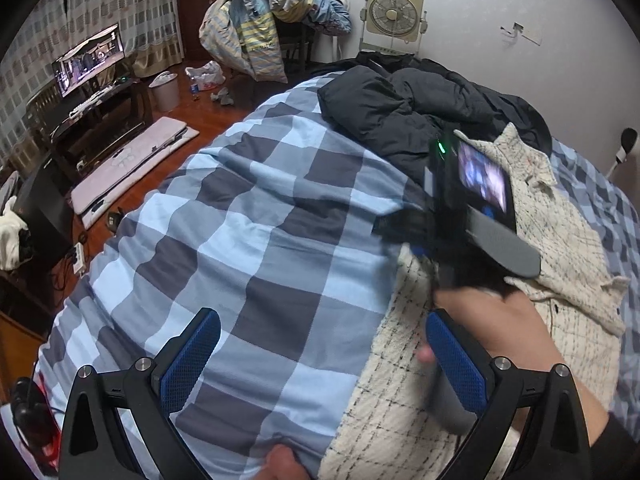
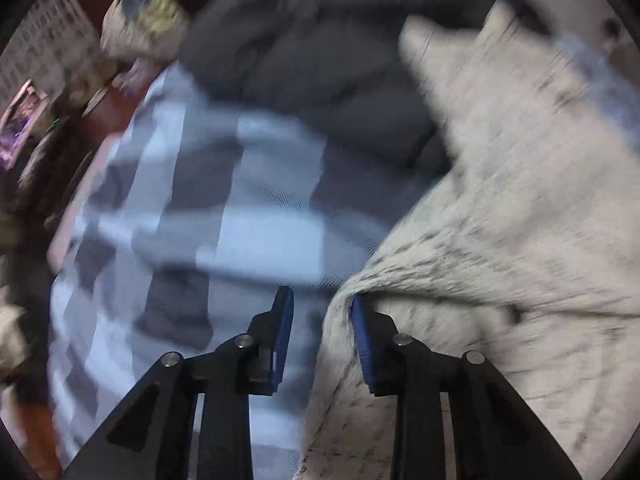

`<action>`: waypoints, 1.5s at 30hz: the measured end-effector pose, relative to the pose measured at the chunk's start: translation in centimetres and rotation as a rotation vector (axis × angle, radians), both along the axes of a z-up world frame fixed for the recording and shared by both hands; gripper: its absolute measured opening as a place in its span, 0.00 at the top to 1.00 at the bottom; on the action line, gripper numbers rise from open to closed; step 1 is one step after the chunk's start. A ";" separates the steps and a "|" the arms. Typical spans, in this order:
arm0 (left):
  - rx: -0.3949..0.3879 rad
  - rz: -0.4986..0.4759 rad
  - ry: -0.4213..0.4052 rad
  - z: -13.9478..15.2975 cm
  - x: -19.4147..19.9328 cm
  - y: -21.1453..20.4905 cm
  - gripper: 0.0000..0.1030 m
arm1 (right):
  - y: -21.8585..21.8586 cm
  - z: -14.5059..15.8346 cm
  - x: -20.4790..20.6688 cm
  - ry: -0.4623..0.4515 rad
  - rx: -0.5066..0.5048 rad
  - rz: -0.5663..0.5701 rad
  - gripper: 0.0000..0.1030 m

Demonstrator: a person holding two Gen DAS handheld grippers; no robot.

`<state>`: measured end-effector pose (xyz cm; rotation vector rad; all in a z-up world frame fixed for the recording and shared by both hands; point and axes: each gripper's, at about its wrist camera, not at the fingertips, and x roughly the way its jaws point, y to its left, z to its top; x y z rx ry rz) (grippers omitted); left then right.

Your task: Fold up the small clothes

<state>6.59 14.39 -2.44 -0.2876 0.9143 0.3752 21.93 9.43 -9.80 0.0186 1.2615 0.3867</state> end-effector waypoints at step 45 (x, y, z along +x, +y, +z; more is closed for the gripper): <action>0.171 -0.044 0.131 -2.9 1.2 -2.4 0.00 | -49.0 4.0 -2.4 -0.087 0.408 -0.968 0.78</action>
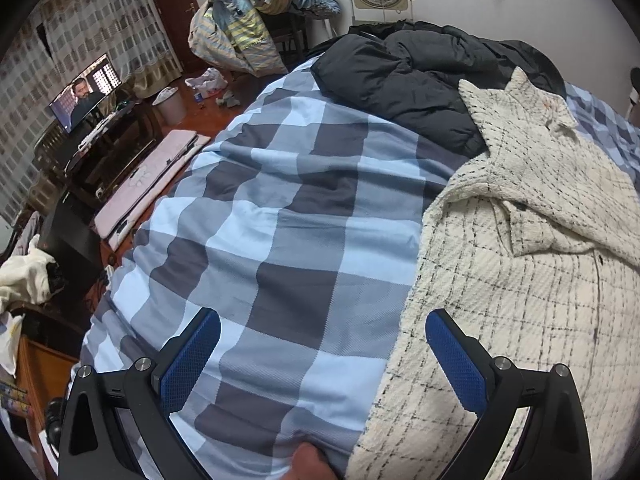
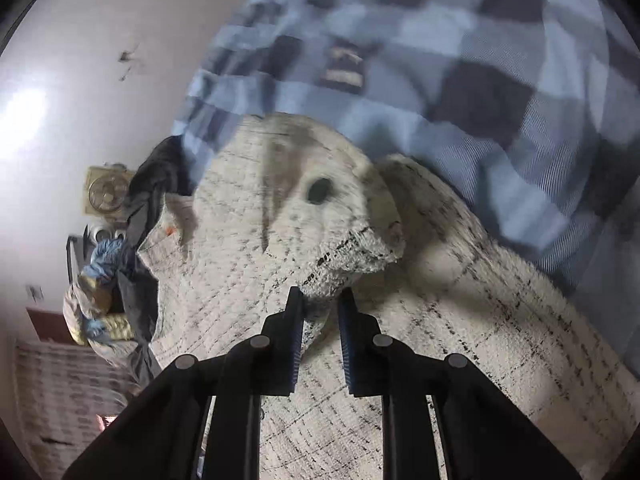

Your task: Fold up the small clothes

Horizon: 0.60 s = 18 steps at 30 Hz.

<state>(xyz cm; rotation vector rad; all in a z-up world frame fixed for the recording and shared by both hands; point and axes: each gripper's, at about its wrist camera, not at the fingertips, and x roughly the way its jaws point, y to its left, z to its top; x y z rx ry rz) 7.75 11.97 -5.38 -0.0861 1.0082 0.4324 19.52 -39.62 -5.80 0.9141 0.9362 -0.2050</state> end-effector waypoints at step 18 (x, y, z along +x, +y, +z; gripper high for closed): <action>0.154 -0.168 0.054 -1.5 -0.7 -3.5 0.00 | 2.1 21.0 -19.2 -0.197 -0.151 0.450 0.11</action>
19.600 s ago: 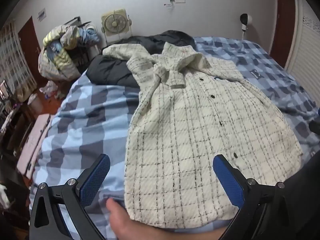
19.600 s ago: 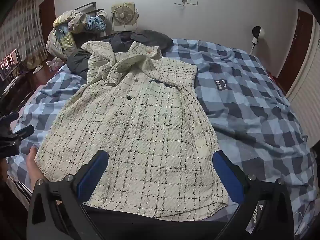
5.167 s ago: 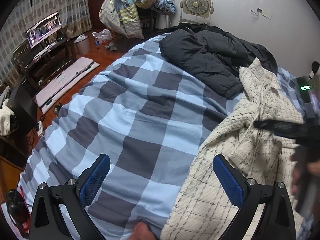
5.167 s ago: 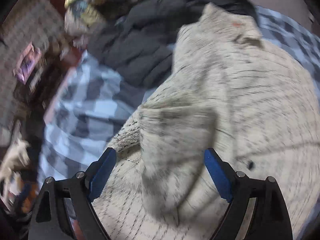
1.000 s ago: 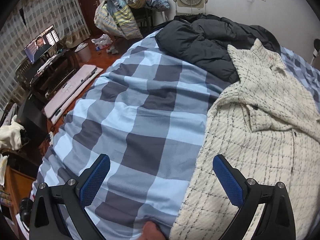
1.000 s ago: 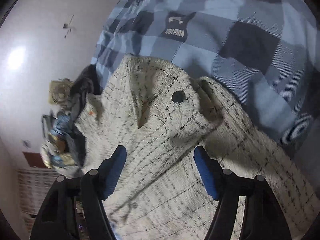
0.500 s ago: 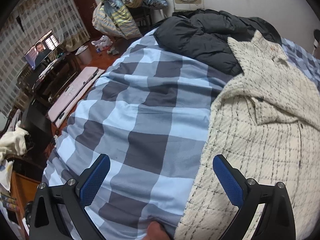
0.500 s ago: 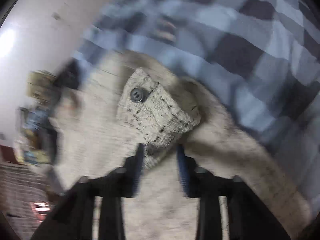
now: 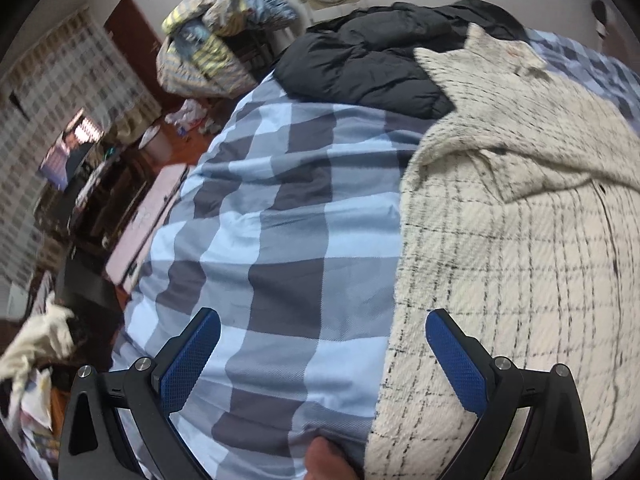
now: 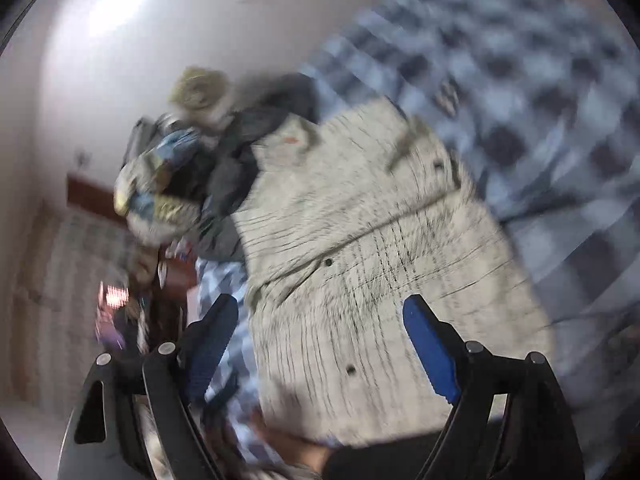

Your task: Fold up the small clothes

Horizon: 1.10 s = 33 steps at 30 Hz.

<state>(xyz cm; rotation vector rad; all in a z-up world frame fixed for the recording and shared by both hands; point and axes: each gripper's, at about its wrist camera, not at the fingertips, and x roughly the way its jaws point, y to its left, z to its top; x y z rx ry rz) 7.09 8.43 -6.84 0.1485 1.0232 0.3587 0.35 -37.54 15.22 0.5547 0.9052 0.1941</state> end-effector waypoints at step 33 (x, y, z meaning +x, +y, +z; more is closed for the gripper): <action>-0.367 -0.140 0.392 -5.0 -1.7 0.7 0.15 | -4.7 -15.1 -0.2 0.275 -0.336 -0.284 0.09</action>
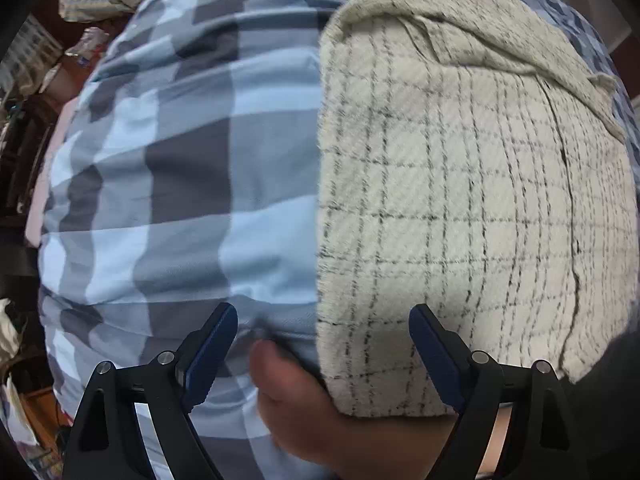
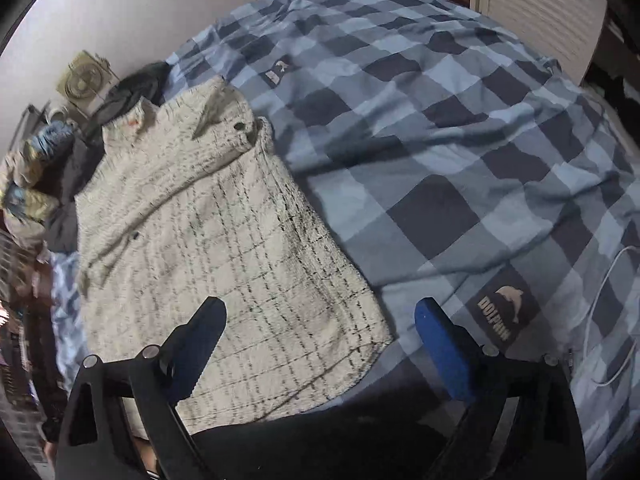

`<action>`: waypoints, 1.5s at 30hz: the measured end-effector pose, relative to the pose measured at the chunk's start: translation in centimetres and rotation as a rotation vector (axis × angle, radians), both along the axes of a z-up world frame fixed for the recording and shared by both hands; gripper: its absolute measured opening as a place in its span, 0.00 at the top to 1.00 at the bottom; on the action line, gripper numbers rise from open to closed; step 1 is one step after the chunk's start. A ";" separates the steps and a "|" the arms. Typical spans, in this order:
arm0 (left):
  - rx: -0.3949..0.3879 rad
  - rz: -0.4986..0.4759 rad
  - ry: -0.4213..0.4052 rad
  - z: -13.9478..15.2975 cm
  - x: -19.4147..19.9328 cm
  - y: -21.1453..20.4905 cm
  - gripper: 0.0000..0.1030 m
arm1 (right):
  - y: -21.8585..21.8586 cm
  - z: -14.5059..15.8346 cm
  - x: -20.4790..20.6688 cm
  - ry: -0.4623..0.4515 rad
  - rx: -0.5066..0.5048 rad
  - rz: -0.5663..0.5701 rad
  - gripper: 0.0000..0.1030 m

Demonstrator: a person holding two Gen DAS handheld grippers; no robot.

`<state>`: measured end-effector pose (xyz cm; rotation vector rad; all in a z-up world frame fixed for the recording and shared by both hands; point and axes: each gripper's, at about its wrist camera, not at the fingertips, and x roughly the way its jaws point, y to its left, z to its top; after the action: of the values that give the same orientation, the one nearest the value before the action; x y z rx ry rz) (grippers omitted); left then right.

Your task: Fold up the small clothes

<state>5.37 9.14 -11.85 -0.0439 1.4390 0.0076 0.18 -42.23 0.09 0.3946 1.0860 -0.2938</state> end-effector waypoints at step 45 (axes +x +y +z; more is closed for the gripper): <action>-0.142 -0.074 -0.040 2.1 0.1 -1.2 0.92 | -1.0 -12.8 4.4 0.569 0.229 0.337 0.09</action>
<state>5.44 7.90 -9.74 -0.1061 1.3989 -0.1556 4.61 -43.22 -12.67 0.3299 1.7290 0.0280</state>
